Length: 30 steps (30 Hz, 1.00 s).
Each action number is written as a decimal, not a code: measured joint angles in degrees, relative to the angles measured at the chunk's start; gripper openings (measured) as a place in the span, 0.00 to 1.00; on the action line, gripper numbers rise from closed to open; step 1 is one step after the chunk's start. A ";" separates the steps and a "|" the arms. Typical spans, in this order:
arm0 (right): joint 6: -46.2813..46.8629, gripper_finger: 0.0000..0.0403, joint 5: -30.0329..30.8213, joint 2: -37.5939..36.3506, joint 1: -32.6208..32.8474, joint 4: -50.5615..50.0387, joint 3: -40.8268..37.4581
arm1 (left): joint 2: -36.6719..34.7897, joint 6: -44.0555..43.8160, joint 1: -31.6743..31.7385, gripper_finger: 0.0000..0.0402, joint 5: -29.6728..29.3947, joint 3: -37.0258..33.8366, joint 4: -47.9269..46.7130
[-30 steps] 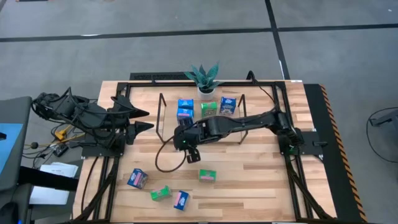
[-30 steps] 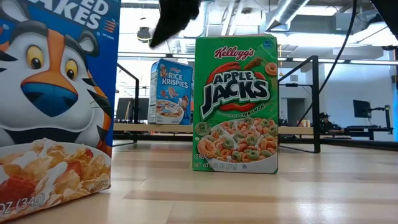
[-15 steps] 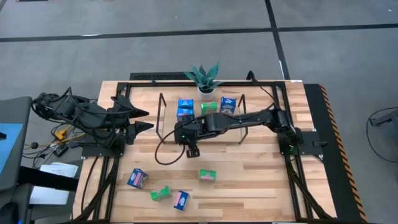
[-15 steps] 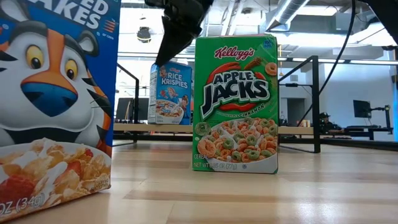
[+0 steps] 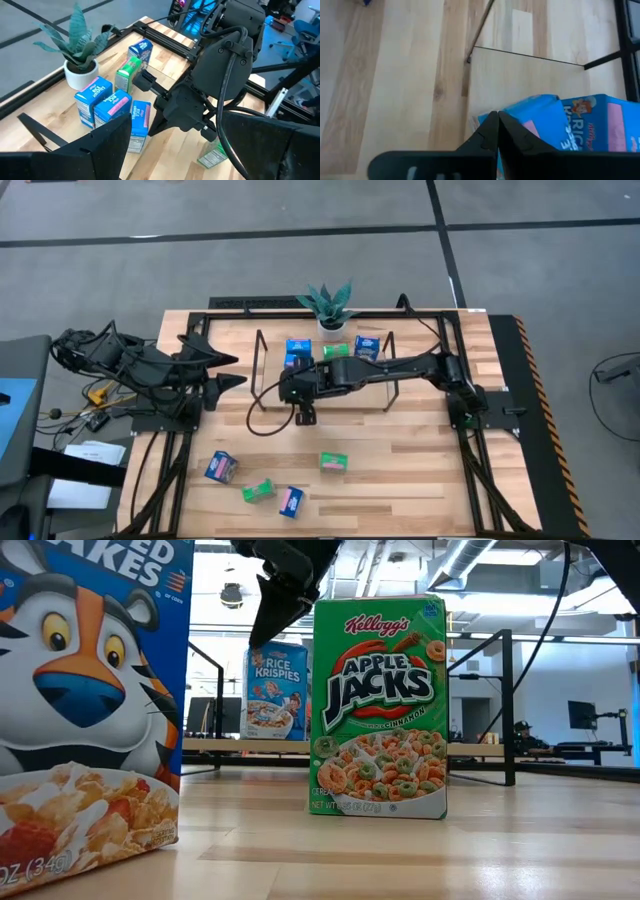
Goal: Stack cereal on shelf
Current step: Put the light blue cereal box on the shelf aligned with the other light blue cereal boxes, then put the right green cereal box on the shelf aligned with the other green cereal box
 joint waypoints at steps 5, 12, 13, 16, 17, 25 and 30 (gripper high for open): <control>0.40 0.09 0.26 0.00 -0.41 1.03 0.01 | 0.01 0.04 0.01 0.75 -1.78 0.00 0.00; 0.09 0.03 0.20 -0.02 -0.49 1.72 0.01 | 0.02 -0.52 0.00 0.75 -1.89 0.00 0.00; -0.09 0.03 0.19 -0.19 -0.49 1.57 0.01 | 0.01 -0.68 0.01 0.75 -1.89 0.00 0.00; 0.63 0.06 0.07 -1.69 -0.22 -0.85 0.70 | 0.00 -1.34 0.00 0.75 -1.89 0.00 0.00; 1.04 0.08 0.06 -2.42 -0.03 -2.13 1.48 | 0.01 -1.68 0.00 0.75 -1.87 0.00 0.00; 9.65 0.22 -6.25 -8.32 2.88 -15.62 3.79 | 0.00 -1.14 0.01 0.75 -1.51 0.00 0.02; 13.60 0.40 -10.06 -8.58 7.59 -29.49 3.75 | 0.02 0.58 0.01 0.75 1.88 0.00 -0.03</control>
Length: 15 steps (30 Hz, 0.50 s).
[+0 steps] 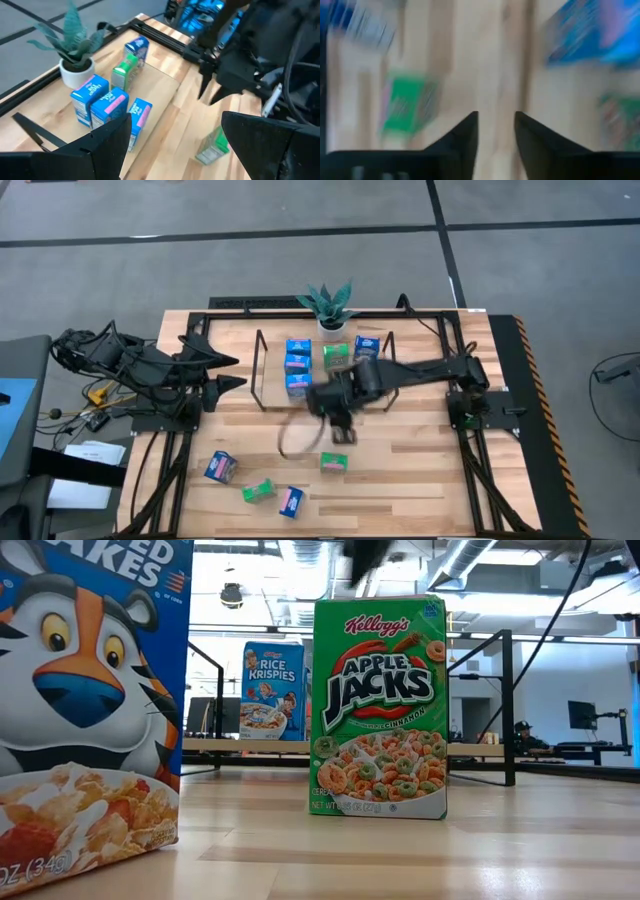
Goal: Stack cereal on shelf
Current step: Put the right green cereal box on the shelf aligned with the other green cereal box
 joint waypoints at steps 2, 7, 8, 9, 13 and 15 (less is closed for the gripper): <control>2.17 0.50 -0.85 0.44 2.40 -2.74 0.00 | -0.01 0.82 -0.01 0.75 1.24 0.00 -0.01; 9.72 0.69 -0.46 0.96 8.59 -1.87 -0.16 | 0.00 2.48 0.00 0.75 2.78 0.00 -0.05; 11.57 0.71 -0.01 0.78 9.48 -0.06 -0.69 | 0.00 2.83 0.01 0.75 3.14 0.00 -0.07; 13.44 0.73 0.71 0.78 10.31 1.42 -1.38 | -0.01 3.33 0.00 0.75 3.57 0.01 -0.07; 18.72 0.75 1.84 1.01 12.46 4.34 -4.75 | 0.00 5.01 -0.01 0.75 4.23 0.00 -0.54; 20.06 0.75 1.87 0.86 12.92 8.40 -7.64 | 0.00 5.09 -0.01 0.75 4.23 0.02 -1.11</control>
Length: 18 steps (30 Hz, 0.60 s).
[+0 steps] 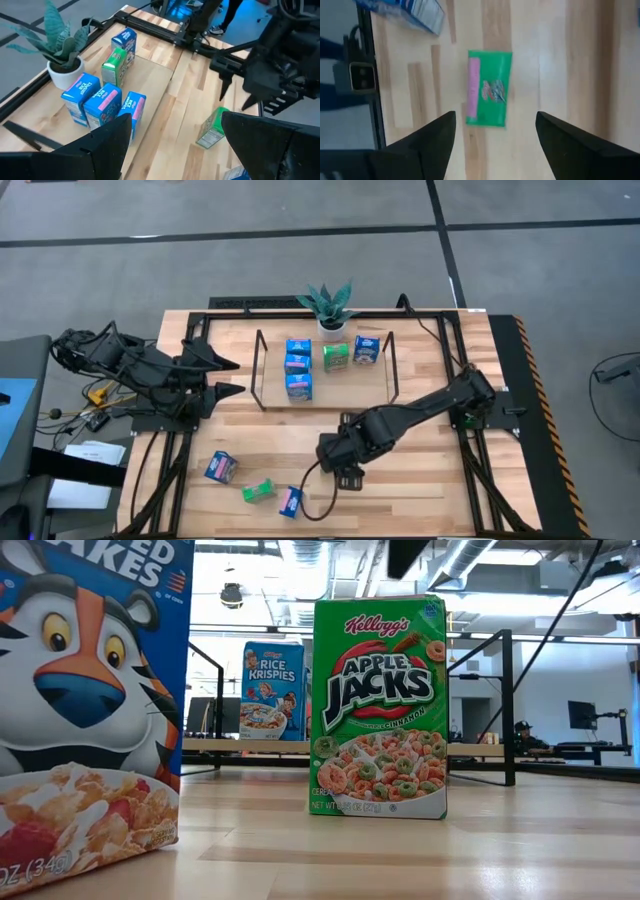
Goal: Stack cereal on shelf
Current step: Put the right green cereal box on the shelf aligned with the other green cereal box
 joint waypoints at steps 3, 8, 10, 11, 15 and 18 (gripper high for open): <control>2.11 0.75 0.01 0.26 0.19 7.10 -4.01 | 0.00 -0.05 0.02 0.75 -0.01 0.00 -0.22; 3.56 0.75 1.41 0.09 0.19 9.17 -5.70 | -0.01 -1.30 0.02 0.75 -0.02 0.00 -0.54; 3.83 0.75 2.50 0.09 0.18 10.20 -7.00 | -0.01 -1.36 0.01 0.75 -0.02 0.00 -0.53; 4.22 0.75 2.77 0.09 0.16 10.71 -7.75 | -0.01 -1.38 0.01 0.75 -0.02 0.00 -0.54; 5.26 0.75 3.06 0.03 0.30 11.22 -10.19 | -0.02 -1.42 0.00 0.75 -0.02 0.00 -0.50; 5.71 0.75 2.85 -0.26 0.58 13.36 -12.41 | -0.02 -1.44 0.01 0.75 -0.04 0.00 -0.48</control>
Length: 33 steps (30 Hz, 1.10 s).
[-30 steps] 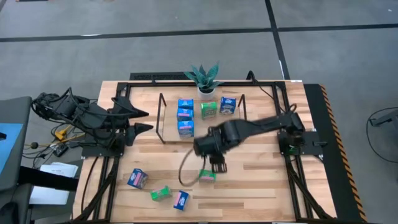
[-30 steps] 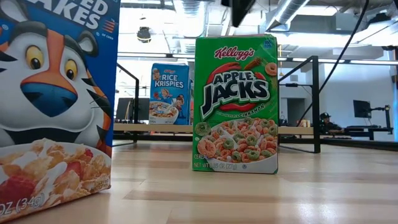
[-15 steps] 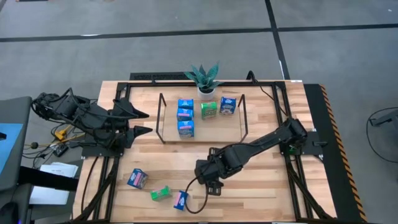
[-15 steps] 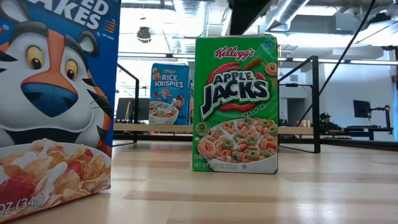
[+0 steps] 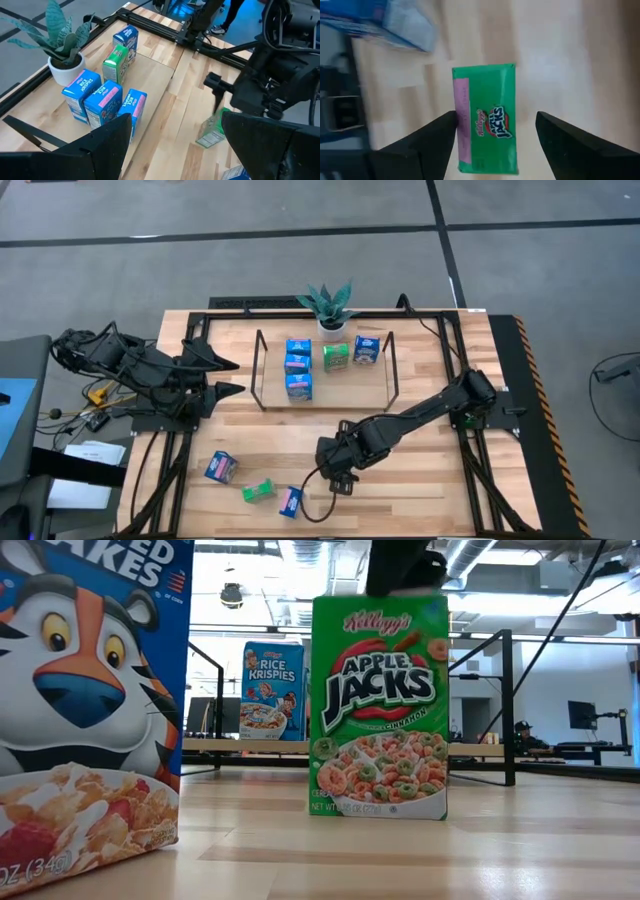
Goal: Stack cereal on shelf
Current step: Put the right green cereal box on the shelf aligned with the other green cereal box
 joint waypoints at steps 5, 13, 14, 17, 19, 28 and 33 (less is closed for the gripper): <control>-0.27 0.74 -0.40 0.34 0.10 -0.19 -0.82 | 0.00 -0.09 0.00 0.75 -0.07 0.00 0.01; -1.05 0.70 0.86 0.46 -0.81 -1.97 -1.34 | 0.01 0.35 -0.01 0.75 -0.50 0.00 0.05; -1.34 0.70 0.87 0.46 -1.02 -1.82 -1.33 | 0.02 0.56 -0.01 0.75 -0.50 0.00 0.05; -1.82 0.70 0.96 0.42 -1.74 -1.75 -1.28 | 0.01 0.60 0.01 0.75 -0.52 0.00 0.05; -1.93 0.70 1.24 0.42 -1.81 -1.77 -1.28 | 0.01 0.62 0.01 0.75 -0.50 0.00 0.05; -13.39 0.70 5.02 1.89 1.67 -0.83 -1.32 | 0.00 -1.03 -0.01 0.75 1.55 0.00 0.05; -3.65 0.68 8.73 0.07 3.46 2.15 -6.31 | 0.02 -1.22 -0.01 0.75 2.03 -0.01 0.00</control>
